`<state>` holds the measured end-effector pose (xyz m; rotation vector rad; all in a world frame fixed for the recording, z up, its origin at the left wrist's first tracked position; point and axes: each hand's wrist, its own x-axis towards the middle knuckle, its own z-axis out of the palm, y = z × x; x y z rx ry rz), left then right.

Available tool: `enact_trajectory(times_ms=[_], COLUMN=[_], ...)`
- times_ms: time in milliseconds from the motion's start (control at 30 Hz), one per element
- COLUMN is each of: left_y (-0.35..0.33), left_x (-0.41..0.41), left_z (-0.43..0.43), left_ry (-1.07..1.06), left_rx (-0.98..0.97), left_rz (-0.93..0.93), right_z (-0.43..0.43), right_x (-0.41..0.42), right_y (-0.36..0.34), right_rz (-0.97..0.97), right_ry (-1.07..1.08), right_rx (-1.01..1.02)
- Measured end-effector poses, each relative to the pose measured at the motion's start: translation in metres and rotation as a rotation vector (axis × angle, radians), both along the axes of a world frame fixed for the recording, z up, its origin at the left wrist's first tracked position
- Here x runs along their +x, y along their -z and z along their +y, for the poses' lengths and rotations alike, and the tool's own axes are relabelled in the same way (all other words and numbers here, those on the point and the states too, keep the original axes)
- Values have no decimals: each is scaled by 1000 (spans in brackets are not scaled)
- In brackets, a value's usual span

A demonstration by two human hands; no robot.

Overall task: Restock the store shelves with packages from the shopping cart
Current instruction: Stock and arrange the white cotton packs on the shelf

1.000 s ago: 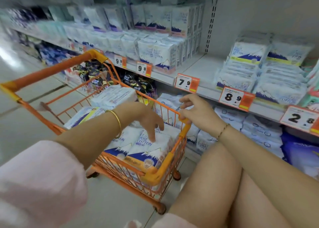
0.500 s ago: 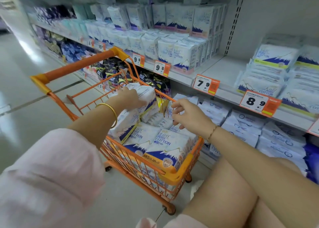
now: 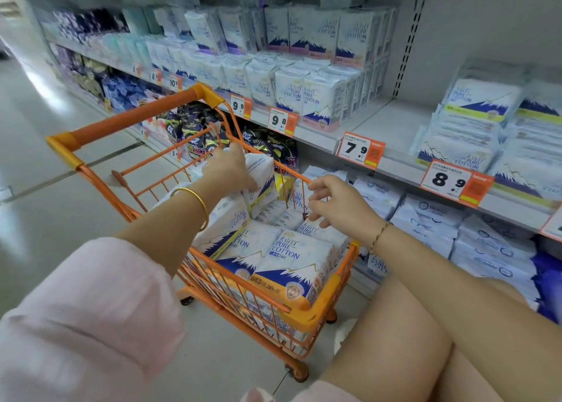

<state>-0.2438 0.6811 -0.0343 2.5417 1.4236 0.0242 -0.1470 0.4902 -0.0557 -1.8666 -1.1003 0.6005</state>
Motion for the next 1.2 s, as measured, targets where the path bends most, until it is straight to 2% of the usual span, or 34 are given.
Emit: enact_trajectory(times_ms=[167,267,400,467,567,733,833,933,1033,1200], left_y=[-63,-99,-112,-107,-95,-84,-82,-80,-76,-62], left_x=[14,30,66,92,142,232,280,326,362,389], left_z=[-9,-33,-72,-91,-122,-170,-182,-177,-167,-164], left_ry=[90,251,528,645,810,986,1013,953,943,939], left_rx=[-122,-136,-345,-415,-473,-565,-505,-334,-110,151], left_rz=[-55,-156,-308,-378,-492,-628,-698,-687,-512,-261], right_z=[-6,-11,-37,-61,-100,-147,-155,-155,-152,-145], right_x=[19,36,69,90,127,196,237,271,301,337], right_y=[-19,-35,-55,-65,-77,-97,-106,-117,-123,-113], right_rz=[52,77,-101,-300,-537,-526,-667,-824,-884,-925], right_ry=[63,121,222,282,367,423,519,705,872,941], right_rx=[87,141,217,170,-6,-225,-339,-412,-477,-511])
